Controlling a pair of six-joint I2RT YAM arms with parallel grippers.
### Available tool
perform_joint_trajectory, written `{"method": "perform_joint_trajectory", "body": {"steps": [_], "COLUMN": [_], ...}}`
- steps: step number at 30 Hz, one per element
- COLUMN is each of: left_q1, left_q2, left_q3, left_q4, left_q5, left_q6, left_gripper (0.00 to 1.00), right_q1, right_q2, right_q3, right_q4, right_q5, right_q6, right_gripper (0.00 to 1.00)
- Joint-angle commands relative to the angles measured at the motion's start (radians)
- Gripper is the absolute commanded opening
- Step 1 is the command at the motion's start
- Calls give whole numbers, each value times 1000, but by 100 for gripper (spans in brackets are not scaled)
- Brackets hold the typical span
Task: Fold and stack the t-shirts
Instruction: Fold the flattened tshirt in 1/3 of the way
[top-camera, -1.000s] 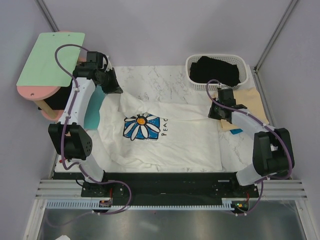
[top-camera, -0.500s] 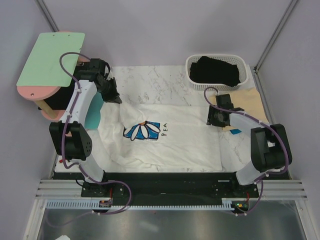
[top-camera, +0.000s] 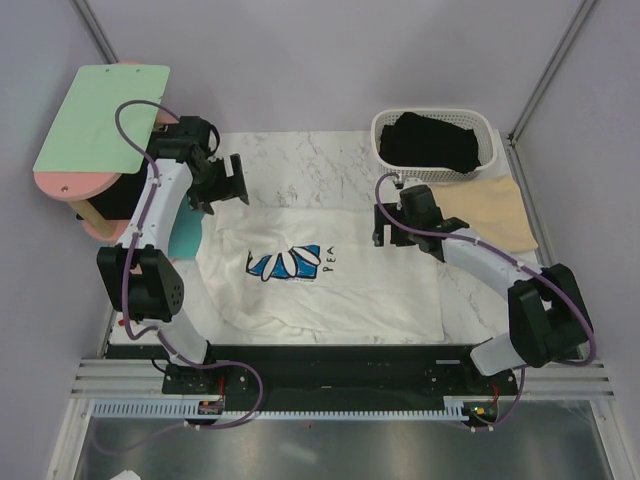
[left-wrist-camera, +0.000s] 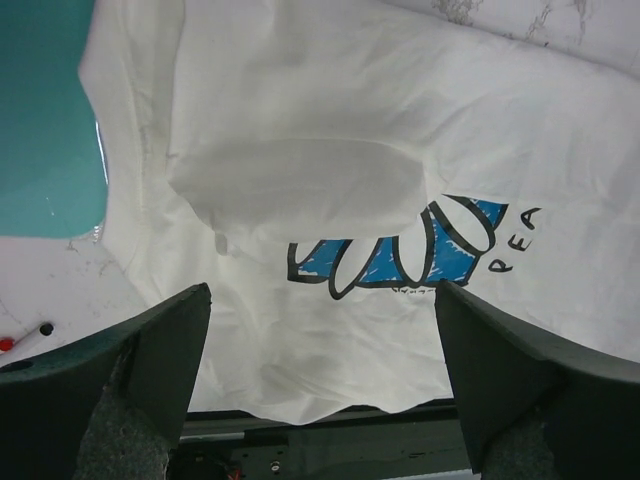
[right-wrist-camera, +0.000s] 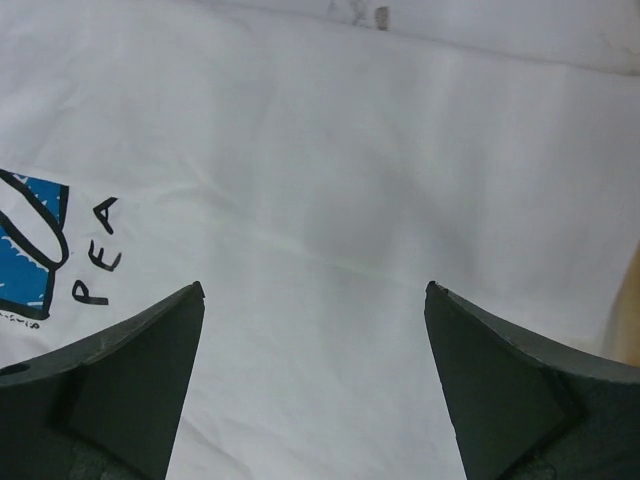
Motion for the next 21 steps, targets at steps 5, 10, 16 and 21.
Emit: {"method": "perform_joint_trajectory", "body": {"steps": [5,10,16,21], "left_q1": [-68,-151,-232,-281], "left_q2": [-79,-108,-194,-214], "left_q3": [33,-74,-365,-513], "left_q4": [18,69,210,316], "left_q5": [-2,-26,-60,-72], "left_q6": [52,14,-118,-183], "left_gripper": [97,94,87,75], "right_q1": [163,178,178,180], "right_q2": [222,338,500,589], "right_q3": [146,257,482,602], "right_q4": [134,158,128,82], "right_q5": [-52,-76,-83,-83], "right_q6": [61,105,105,102], "right_gripper": [97,88,87,89]}}
